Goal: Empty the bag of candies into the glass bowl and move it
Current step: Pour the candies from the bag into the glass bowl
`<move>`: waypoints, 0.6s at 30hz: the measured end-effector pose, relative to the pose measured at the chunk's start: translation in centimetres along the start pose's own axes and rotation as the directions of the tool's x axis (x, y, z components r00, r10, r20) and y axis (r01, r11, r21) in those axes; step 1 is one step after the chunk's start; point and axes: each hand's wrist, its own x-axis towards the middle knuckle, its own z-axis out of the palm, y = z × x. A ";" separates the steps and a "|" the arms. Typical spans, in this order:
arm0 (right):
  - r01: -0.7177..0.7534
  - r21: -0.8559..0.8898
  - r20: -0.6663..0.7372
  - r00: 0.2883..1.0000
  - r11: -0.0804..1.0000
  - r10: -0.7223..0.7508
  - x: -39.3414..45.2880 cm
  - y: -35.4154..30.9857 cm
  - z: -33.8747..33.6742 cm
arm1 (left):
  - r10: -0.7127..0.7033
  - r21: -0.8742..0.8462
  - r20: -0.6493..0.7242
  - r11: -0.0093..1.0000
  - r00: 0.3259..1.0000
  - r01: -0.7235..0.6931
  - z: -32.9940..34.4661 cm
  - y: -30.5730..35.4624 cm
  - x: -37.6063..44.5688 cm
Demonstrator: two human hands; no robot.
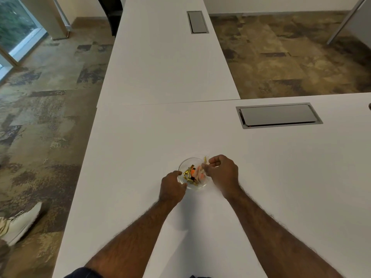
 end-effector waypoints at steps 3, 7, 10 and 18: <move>-0.010 0.011 0.025 1.000 1.000 0.010 -0.3 -0.8 -0.4 | 0.012 0.010 -0.003 1.000 1.000 -0.012 -0.1 0.0 -0.1; -0.004 0.039 0.033 0.999 0.999 0.003 -0.8 -2.2 -1.1 | 0.028 0.022 -0.003 0.999 1.000 -0.028 -0.1 0.0 -0.1; -0.007 0.097 0.041 0.999 0.995 0.003 -1.1 -3.3 -1.7 | 0.044 0.040 0.001 0.998 0.999 -0.044 -0.1 0.0 0.0; -0.065 0.315 0.036 0.998 0.947 0.057 -1.7 -4.1 -3.3 | 0.048 0.050 -0.004 0.998 0.999 -0.048 -0.2 -0.3 -0.4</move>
